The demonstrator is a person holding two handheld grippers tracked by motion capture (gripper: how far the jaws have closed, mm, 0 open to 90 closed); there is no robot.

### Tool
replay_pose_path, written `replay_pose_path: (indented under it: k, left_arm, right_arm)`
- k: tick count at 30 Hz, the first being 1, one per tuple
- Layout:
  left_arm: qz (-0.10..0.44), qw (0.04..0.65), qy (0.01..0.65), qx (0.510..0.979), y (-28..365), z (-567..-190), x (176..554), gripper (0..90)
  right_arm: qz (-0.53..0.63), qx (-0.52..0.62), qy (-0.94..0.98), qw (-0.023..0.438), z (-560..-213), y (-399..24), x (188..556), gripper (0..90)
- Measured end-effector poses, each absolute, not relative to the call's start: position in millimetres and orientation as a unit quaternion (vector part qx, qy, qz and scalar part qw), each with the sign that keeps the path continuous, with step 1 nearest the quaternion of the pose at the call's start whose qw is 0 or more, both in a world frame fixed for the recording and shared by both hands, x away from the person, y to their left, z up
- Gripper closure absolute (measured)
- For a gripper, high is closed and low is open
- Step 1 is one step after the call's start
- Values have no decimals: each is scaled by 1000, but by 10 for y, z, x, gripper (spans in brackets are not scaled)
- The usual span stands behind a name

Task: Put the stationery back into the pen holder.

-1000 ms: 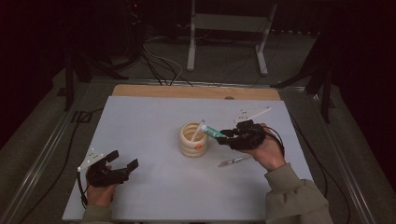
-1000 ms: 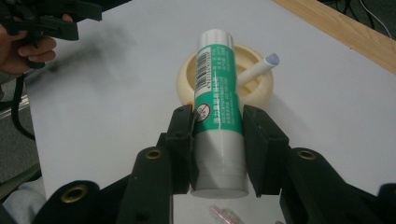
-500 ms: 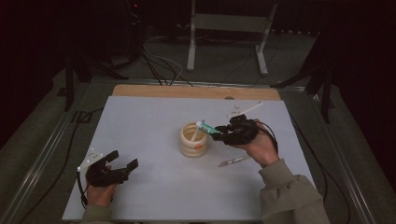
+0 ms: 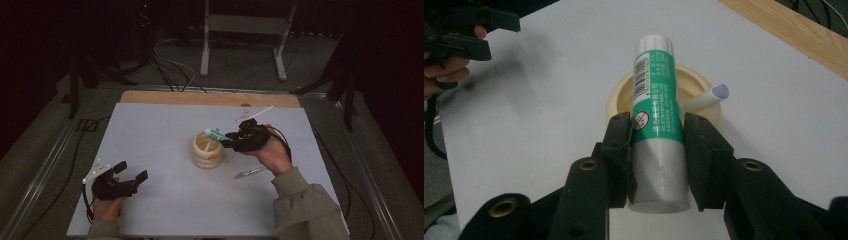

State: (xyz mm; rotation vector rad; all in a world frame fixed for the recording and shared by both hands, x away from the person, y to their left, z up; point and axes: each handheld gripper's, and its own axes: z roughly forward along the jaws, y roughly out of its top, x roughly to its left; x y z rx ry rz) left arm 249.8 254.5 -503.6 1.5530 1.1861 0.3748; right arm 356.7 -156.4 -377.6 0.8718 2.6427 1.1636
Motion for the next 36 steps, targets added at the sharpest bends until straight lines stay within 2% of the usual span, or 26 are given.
replay_pose_path:
  k: [36]
  left_arm:
    - [155,546,501,654,2547,-5038,2501,3]
  right_arm:
    - [336,296,893,56,-3892,-1336,3723,650]
